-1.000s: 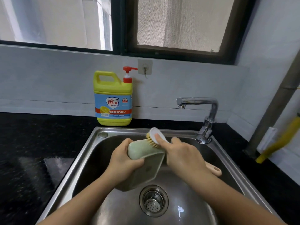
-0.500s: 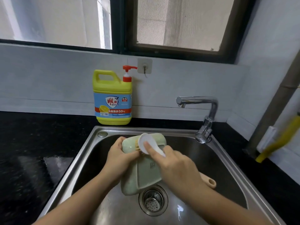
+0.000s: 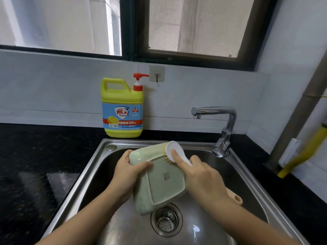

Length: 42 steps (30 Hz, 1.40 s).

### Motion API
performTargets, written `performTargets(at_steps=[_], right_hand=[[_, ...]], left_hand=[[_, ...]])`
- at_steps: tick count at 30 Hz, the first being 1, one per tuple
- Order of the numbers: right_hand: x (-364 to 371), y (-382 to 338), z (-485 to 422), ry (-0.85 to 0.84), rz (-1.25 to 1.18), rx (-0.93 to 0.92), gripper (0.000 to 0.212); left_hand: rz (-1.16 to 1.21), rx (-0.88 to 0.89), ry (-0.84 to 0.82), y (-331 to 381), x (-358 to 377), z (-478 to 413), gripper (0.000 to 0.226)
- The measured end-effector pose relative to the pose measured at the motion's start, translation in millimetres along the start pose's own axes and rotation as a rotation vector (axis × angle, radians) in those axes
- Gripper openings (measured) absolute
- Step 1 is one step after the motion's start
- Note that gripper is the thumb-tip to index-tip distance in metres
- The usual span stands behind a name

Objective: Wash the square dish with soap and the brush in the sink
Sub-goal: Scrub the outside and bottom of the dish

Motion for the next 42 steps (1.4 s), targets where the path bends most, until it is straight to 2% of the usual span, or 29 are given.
performTargets(at_steps=[3, 5, 7, 10, 12, 16, 18, 20, 23, 27, 29, 32, 34, 39, 42], right_hand=[[-6, -30, -3, 0.085, -0.006, -0.150, 0.064], [-13, -33, -10, 0.065, -0.029, -0.148, 0.064], [-19, -26, -20, -0.022, -0.031, -0.103, 0.068], [-11, 6, -27, -0.181, -0.102, 0.031, 0.059], [-6, 27, -30, -0.210, -0.110, 0.086, 0.053], [15, 63, -26, -0.327, -0.282, 0.246, 0.043], [17, 71, -23, -0.303, -0.376, 0.315, 0.044], [14, 71, -18, -0.253, -0.371, 0.345, 0.045], [3, 46, -11, -0.179, -0.229, 0.240, 0.053], [-7, -10, -12, -0.050, 0.054, 0.002, 0.084], [-7, -32, -14, 0.000, 0.113, -0.073, 0.084], [-4, -50, -17, 0.013, 0.118, -0.108, 0.075], [-4, -43, -19, 0.027, 0.135, -0.098, 0.067], [2, 3, -16, -0.047, 0.198, -0.021, 0.081], [-2, 9, -9, -0.020, 0.217, -0.071, 0.071]], left_hand=[[-0.022, 0.002, -0.036, 2, 1, 1, 0.061], [-0.036, 0.007, -0.046, 3, -2, -1, 0.066], [-0.061, 0.013, -0.045, 4, -4, -3, 0.064], [-0.137, 0.035, -0.072, 6, -2, -3, 0.054], [-0.159, 0.043, -0.107, 6, 1, -1, 0.045], [-0.149, 0.019, -0.140, 5, 5, 2, 0.045], [-0.112, -0.001, -0.133, 4, 5, 2, 0.048], [-0.053, -0.032, -0.111, 3, 4, 1, 0.053], [0.062, -0.077, -0.053, -1, 2, 0, 0.047], [0.171, -0.112, -0.004, -3, -1, 0, 0.049], [0.185, -0.121, 0.002, -4, -1, 0, 0.046], [0.172, -0.120, 0.027, -4, -4, 0, 0.030], [0.183, -0.130, 0.043, -5, -7, -1, 0.031], [0.170, -0.146, 0.046, -8, -8, -2, 0.033], [0.168, -0.145, 0.033, -8, -5, -2, 0.032]])
Point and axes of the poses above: each hand's wrist, its own z-axis away from the middle knuckle, its own x-axis out of the palm, y = z × x, the point moved 8 cm from there along -z, towards the middle knuckle, and after that the axes turned 7 degrees about -x, right-handed, at the moved point
